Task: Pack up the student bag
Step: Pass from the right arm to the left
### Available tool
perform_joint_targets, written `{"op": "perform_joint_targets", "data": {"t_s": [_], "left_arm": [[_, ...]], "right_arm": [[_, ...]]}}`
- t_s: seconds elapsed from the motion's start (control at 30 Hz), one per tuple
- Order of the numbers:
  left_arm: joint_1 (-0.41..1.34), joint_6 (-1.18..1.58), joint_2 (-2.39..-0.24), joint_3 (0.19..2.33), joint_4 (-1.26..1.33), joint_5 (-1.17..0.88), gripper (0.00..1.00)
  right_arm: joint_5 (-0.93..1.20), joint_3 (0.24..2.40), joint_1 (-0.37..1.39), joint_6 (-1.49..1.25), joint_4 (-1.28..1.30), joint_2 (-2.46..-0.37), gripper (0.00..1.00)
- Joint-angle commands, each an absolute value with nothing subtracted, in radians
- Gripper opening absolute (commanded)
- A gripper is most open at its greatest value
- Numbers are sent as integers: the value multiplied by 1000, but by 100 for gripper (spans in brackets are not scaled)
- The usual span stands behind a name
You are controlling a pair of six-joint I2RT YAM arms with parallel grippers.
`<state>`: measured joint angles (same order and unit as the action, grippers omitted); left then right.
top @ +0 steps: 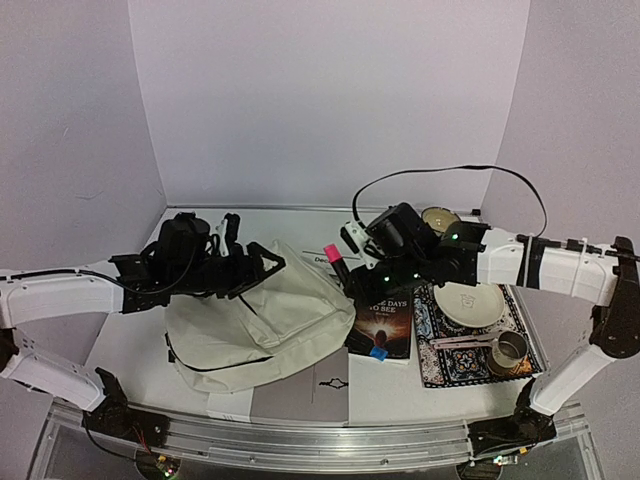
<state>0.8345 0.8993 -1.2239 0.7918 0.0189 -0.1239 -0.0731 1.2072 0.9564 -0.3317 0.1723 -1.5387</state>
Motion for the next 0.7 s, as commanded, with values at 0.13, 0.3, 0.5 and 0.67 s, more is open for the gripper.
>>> {"op": "perform_joint_targets", "data": {"t_s": [0.13,0.3,0.5,0.67], "left_arm": [[922,916,-1309,888,150,-53,76],[952,908,-1323,905,153,-18,74],[957,938,-1336,886,152,20,65],[959,967,-1346,872,153,37,53]], "right_arm": [[-108,1228,1057,-477,23,-1581,0],[-123,1257,1101,-500,7,-1627,0],[-122,1280,1137,-499,-44,-1648,0],[-118,1283,1150,-495,-66,-1651,0]]}}
